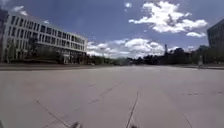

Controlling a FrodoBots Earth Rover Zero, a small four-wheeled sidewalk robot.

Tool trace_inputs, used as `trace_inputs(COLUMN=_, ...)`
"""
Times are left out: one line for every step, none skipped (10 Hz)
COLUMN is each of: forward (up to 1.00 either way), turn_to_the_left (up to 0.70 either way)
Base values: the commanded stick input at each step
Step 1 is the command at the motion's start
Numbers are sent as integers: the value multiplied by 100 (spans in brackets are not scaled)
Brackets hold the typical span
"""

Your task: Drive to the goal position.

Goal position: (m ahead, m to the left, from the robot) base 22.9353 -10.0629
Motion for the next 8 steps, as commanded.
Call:
trace_inputs(forward=70, turn_to_the_left=0)
trace_inputs(forward=70, turn_to_the_left=0)
trace_inputs(forward=70, turn_to_the_left=0)
trace_inputs(forward=70, turn_to_the_left=0)
trace_inputs(forward=70, turn_to_the_left=0)
trace_inputs(forward=70, turn_to_the_left=0)
trace_inputs(forward=70, turn_to_the_left=0)
trace_inputs(forward=70, turn_to_the_left=0)
